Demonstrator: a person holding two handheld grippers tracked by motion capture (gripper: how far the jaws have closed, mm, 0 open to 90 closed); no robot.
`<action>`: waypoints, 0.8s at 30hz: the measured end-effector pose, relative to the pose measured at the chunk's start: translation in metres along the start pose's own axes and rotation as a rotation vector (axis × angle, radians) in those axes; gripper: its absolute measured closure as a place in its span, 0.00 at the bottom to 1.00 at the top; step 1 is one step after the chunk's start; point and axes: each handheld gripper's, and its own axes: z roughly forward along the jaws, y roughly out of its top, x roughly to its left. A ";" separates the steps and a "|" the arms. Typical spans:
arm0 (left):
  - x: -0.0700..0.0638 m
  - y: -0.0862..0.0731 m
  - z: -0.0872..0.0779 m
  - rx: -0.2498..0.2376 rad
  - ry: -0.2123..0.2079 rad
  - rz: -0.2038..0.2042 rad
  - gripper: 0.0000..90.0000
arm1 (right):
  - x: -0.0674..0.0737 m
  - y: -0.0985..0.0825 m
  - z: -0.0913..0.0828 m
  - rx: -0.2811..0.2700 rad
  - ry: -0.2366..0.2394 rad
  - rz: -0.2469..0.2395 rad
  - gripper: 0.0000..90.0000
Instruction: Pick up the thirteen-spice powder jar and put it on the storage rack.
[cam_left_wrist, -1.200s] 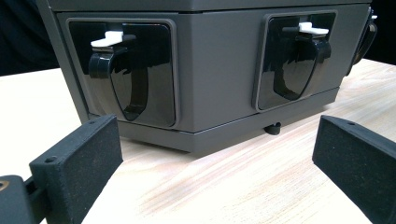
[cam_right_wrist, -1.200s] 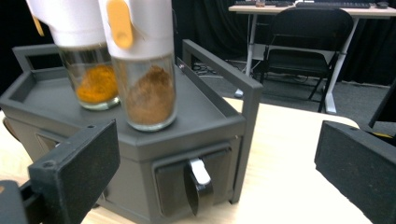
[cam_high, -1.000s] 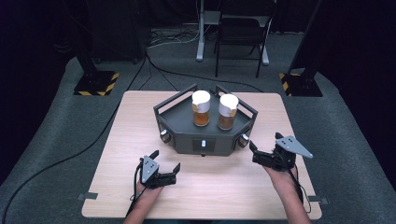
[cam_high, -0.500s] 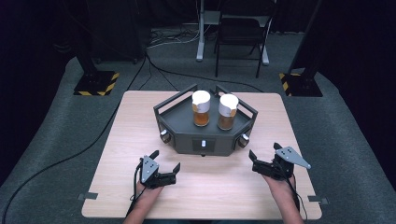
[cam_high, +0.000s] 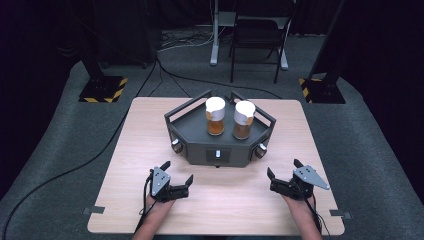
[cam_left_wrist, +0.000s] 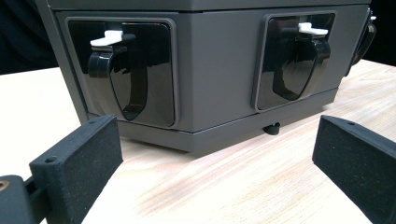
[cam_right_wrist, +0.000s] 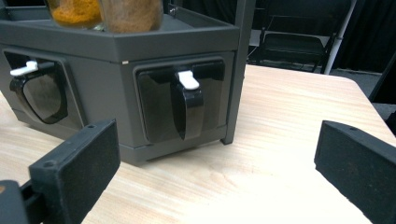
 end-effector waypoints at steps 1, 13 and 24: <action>0.000 0.000 0.000 0.000 0.000 0.000 0.01 | 0.000 -0.002 0.000 0.002 0.000 0.004 0.00; 0.000 0.000 0.000 -0.001 0.000 -0.001 0.01 | 0.000 -0.020 0.005 0.046 -0.015 0.020 0.00; 0.000 0.000 0.000 -0.001 -0.001 -0.004 0.01 | 0.000 -0.028 0.004 0.080 -0.020 0.004 0.00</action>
